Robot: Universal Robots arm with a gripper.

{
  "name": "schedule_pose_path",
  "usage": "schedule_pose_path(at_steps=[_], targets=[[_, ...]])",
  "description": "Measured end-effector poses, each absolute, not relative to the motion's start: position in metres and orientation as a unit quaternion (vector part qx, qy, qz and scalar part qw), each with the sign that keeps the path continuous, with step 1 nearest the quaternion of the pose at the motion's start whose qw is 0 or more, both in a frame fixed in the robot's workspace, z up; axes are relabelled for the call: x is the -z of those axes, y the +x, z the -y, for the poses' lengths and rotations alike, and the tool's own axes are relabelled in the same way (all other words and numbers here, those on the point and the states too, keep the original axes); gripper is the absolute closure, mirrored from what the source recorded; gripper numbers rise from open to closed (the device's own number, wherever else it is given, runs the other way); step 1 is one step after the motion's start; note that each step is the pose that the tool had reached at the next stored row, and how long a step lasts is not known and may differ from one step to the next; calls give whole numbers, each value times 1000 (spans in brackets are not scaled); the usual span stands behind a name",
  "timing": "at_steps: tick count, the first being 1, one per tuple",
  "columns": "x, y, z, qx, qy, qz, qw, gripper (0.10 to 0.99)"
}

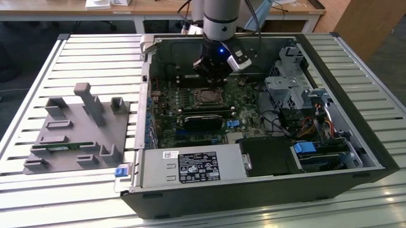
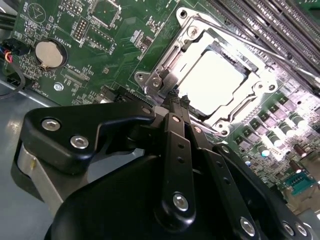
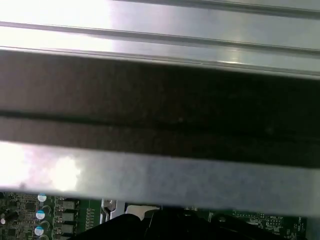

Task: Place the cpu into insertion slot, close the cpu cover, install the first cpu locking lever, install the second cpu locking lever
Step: 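Install the second cpu locking lever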

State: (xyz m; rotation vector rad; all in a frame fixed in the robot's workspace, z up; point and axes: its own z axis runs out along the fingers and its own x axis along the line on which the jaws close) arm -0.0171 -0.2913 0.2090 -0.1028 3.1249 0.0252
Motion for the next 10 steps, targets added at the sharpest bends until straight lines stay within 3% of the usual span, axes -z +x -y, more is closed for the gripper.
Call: schedule_pose_path(at_steps=[10], targets=[[-210,-17,293,-8,-33,-999,7,980]])
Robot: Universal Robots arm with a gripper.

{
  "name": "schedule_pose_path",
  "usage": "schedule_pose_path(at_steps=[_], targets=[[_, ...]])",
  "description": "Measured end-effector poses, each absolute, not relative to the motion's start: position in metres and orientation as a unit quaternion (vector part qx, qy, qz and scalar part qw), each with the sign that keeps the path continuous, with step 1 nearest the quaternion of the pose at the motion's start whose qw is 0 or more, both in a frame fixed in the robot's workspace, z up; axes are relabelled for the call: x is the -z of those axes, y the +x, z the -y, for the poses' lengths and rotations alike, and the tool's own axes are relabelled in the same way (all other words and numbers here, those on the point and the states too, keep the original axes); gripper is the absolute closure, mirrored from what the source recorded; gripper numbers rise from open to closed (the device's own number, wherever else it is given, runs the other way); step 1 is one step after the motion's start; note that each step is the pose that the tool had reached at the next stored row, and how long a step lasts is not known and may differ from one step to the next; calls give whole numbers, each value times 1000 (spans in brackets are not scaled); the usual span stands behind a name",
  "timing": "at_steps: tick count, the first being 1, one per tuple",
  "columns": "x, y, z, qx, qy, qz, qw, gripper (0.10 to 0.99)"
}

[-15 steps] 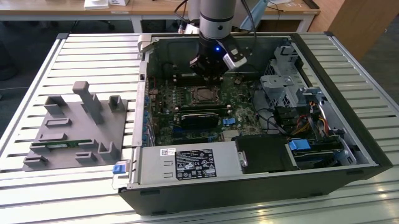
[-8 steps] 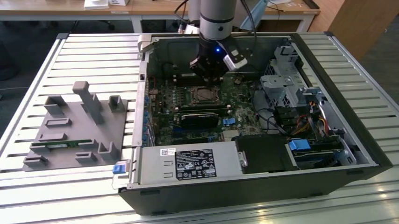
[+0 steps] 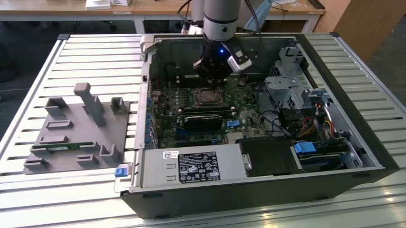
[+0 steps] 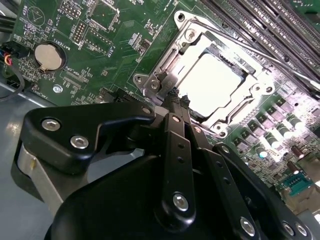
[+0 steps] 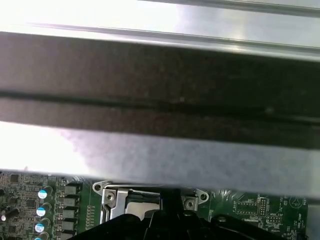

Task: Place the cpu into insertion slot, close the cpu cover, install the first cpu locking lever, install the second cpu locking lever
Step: 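Install the second cpu locking lever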

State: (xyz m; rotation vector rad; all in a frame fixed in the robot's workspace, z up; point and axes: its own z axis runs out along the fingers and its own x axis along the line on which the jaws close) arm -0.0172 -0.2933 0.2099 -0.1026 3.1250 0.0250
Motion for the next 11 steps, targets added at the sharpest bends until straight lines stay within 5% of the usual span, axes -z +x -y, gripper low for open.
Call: schedule_pose_path(at_steps=[11], targets=[[-223,-17,295,-8,-33,-999,6,980]])
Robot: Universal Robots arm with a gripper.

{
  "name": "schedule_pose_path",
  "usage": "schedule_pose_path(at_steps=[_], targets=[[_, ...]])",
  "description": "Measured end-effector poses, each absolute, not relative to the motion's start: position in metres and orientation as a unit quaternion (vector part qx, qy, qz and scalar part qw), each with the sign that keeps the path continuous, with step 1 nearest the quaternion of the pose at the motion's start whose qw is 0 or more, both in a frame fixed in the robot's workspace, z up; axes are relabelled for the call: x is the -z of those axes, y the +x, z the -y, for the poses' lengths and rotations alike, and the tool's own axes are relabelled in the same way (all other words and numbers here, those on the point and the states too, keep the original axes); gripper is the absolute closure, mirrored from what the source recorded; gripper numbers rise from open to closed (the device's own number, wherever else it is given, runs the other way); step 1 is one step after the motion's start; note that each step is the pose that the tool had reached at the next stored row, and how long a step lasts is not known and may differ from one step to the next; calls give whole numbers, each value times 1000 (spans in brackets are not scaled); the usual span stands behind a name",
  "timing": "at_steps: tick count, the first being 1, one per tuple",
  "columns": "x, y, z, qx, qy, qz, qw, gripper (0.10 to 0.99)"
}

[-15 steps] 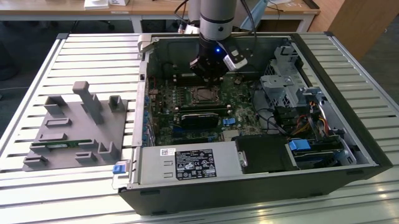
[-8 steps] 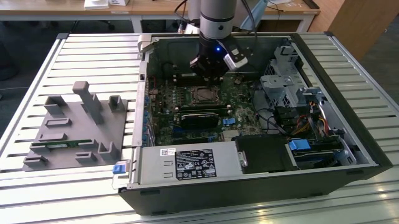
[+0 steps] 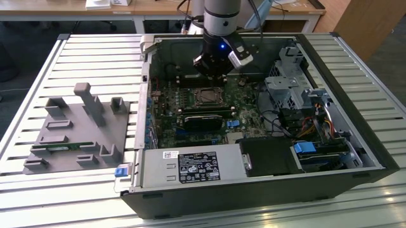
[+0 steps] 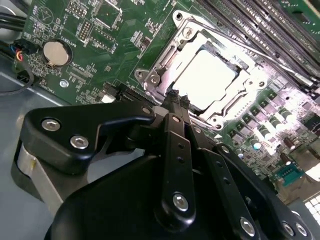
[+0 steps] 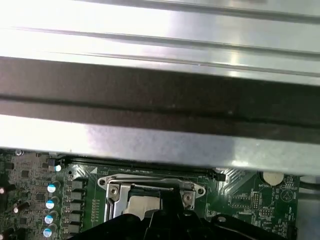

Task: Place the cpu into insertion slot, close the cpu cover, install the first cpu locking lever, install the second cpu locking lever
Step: 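Install the second cpu locking lever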

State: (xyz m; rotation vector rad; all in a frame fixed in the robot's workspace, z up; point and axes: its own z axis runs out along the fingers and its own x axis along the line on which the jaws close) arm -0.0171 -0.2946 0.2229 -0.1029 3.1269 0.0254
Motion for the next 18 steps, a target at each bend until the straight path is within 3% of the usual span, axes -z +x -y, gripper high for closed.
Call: schedule_pose_path(at_steps=[18], targets=[[-223,-17,323,-8,-33,-999,6,980]])
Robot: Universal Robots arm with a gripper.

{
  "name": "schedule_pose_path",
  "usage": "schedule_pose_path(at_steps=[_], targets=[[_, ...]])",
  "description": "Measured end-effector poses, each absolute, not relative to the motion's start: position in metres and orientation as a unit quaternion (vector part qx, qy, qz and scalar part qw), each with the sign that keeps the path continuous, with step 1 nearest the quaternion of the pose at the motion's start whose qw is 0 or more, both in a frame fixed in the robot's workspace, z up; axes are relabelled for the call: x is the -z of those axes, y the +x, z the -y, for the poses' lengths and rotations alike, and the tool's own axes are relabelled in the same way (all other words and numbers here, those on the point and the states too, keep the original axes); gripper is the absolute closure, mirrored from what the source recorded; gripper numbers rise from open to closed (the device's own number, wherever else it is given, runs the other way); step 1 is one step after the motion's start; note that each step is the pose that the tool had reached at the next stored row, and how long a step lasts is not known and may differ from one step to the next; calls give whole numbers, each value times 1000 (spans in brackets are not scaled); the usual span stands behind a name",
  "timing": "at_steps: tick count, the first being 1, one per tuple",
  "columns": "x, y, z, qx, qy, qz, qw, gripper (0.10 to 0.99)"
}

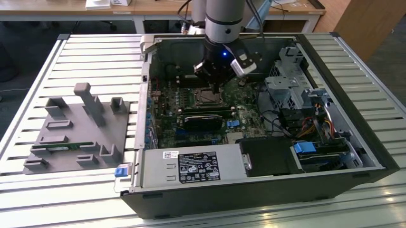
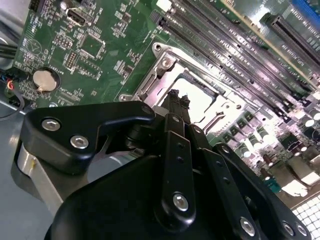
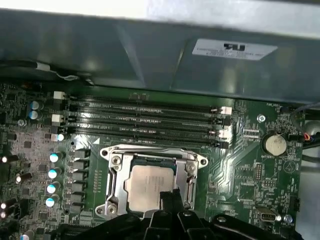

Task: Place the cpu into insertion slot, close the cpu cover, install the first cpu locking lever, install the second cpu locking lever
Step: 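Install the second cpu locking lever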

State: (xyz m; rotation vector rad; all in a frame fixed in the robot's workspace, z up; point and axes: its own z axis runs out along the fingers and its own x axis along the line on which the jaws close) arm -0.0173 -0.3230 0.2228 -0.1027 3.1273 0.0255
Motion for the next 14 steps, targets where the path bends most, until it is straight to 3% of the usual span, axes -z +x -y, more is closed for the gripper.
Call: schedule_pose_path(at_steps=[14], targets=[[-225,-17,325,-8,-32,-999,2,980]])
